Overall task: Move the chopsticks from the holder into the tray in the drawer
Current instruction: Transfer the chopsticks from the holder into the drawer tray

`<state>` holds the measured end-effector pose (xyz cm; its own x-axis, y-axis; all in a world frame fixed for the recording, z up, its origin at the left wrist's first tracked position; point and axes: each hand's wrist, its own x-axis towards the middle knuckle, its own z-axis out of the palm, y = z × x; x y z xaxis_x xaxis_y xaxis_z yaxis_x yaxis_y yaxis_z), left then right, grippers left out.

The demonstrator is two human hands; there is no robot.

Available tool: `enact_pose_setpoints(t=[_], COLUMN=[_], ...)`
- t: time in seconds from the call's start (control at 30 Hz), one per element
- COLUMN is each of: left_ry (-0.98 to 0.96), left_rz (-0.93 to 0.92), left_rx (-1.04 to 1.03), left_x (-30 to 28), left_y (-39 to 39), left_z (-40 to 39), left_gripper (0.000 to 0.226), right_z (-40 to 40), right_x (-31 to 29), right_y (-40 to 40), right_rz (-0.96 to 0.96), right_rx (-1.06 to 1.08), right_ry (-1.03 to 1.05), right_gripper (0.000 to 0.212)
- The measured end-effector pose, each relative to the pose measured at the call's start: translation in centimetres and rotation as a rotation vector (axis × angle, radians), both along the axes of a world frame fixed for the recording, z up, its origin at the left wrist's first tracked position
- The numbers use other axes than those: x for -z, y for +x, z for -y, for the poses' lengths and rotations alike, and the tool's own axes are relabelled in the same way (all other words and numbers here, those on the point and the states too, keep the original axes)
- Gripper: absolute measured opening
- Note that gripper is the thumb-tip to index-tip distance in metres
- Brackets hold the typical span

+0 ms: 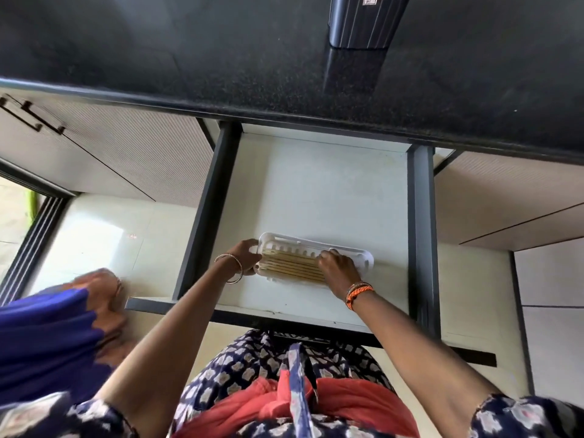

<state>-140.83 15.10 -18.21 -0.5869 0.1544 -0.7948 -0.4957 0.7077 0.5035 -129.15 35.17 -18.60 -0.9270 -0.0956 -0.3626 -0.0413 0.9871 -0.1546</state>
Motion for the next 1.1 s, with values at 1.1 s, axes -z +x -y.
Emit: enact_pose_setpoints(t=[1.1], left_ry=[0.217], left_rz=[-1.072], left_rx=[0.378], left_x=[-21.8], left_y=[-20.7], left_z=[-18.9], left_gripper=[0.046], right_z=[-15.3], right_x=[-24.2], right_y=[-22.9], right_rz=[-0.928], right_rx=[0.684], right_ry=[-0.508], right_gripper=[0.013])
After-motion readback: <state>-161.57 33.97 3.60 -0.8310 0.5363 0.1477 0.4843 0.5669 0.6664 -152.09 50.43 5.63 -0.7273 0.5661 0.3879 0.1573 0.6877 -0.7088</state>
